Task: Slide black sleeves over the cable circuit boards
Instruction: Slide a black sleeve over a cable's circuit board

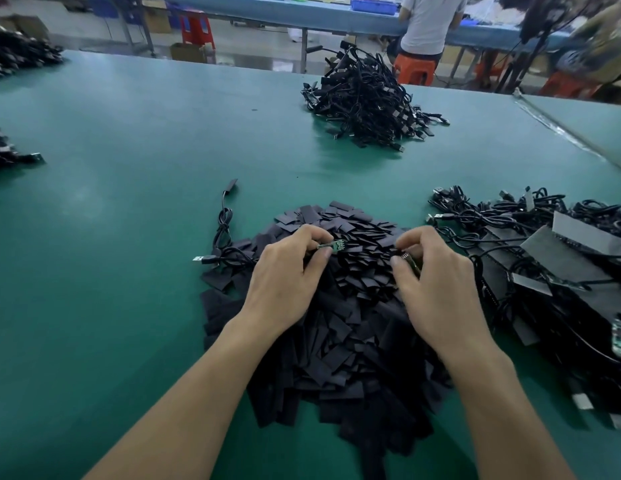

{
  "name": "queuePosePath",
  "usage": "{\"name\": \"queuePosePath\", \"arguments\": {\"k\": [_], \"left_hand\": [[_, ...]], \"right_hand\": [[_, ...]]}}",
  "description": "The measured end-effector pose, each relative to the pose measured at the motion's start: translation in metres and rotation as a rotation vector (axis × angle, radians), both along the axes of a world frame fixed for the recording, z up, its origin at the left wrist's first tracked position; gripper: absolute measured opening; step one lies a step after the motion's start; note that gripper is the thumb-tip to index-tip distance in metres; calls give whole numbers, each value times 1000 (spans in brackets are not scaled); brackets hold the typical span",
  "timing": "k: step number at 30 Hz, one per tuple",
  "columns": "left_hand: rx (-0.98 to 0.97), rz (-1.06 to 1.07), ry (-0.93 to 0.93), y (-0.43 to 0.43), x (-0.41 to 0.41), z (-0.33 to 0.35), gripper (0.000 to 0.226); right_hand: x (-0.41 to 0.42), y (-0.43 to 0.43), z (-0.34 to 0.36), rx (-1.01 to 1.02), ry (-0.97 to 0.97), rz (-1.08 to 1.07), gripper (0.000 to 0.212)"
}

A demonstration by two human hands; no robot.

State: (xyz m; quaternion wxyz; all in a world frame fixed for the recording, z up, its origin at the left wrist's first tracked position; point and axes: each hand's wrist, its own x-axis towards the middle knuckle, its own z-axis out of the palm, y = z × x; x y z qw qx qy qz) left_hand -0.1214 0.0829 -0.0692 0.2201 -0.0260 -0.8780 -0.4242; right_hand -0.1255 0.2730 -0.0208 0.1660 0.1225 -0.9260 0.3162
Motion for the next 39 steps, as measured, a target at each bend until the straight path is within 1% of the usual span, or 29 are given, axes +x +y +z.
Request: {"name": "queuePosePath", "arguments": {"k": [2, 5, 8, 10, 13, 14, 16, 17, 18, 19, 21, 22, 23, 25, 32, 39], "left_hand": [[32, -1, 27, -1, 0, -1, 13], [120, 4, 139, -1, 2, 2, 13], [133, 26, 320, -2, 5, 10, 14], [163, 40, 386, -3, 6, 15, 13], [227, 48, 336, -4, 5, 16, 11], [253, 47, 305, -3, 5, 15, 12], [301, 32, 246, -2, 6, 13, 12], [313, 21, 217, -1, 6, 12, 12], [316, 10, 188, 0, 7, 11, 13], [311, 1, 160, 1, 7, 9, 14], [297, -15, 105, 2, 8, 7, 16], [296, -24, 80, 2, 8, 6, 16], [301, -35, 60, 2, 8, 6, 16], [319, -59, 33, 1, 9, 6, 14], [446, -195, -20, 0, 11, 8, 14], [516, -285, -7, -2, 12, 13, 19]], "right_hand": [[1, -3, 2, -127, 1, 87, 23], [2, -6, 6, -395, -41, 211, 26], [3, -5, 13, -813, -122, 319, 29], [2, -4, 17, -1041, -269, 356, 24], [0, -1, 16, -1230, -503, 392, 12], [-2, 0, 15, -1290, -557, 399, 11], [-3, -1, 13, -1423, -612, 412, 14], [-3, -2, 11, -1459, -608, 408, 13], [-4, -5, 8, -1442, -573, 386, 11], [-4, -8, 5, -1365, -516, 338, 11], [-4, -13, -4, -1108, -372, 217, 19], [-5, -14, -8, -990, -315, 190, 24], [-6, -15, -11, -904, -284, 189, 27], [-7, -16, -16, -799, -268, 202, 31], [-4, -21, -21, -669, -230, 330, 27], [-4, -21, -21, -629, -184, 374, 28]]}}
